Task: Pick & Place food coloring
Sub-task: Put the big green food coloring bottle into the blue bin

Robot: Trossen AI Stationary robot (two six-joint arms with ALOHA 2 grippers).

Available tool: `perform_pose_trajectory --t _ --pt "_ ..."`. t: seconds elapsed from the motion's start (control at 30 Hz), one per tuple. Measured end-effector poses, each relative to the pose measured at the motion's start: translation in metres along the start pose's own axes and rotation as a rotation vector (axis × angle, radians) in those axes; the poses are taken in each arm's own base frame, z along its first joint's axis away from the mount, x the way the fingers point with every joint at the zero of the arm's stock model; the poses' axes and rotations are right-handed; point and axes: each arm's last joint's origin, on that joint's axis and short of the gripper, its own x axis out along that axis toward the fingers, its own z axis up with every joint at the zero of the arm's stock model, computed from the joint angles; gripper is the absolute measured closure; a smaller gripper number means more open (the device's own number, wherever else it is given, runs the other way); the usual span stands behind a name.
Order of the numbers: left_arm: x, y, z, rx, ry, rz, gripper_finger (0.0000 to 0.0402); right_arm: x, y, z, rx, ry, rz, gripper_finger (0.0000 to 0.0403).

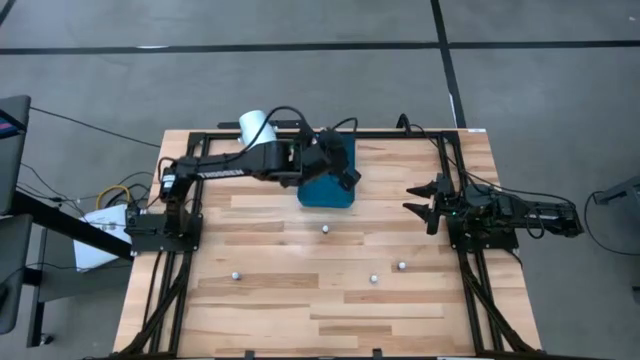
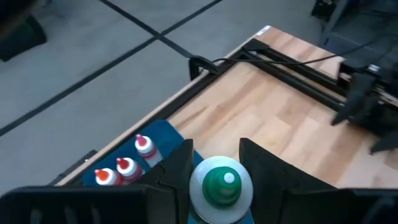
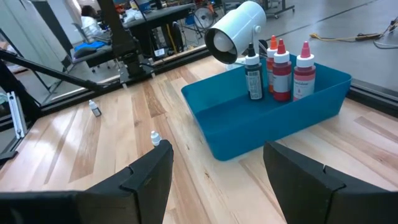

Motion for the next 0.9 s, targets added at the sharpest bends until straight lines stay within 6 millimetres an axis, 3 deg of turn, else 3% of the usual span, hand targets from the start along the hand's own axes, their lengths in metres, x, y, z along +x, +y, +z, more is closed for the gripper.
perform_pose_trajectory --t 0.23,0.9 --pt "0.015 0.014 -0.004 0.040 0.038 0.061 0.0299 0.000 0.000 0.000 0.000 0.001 0.000 0.0163" --pt "0.092 0.027 -0.072 0.033 0.085 0.081 0.0299 0.000 0.000 0.000 -0.001 0.001 0.000 0.0163"
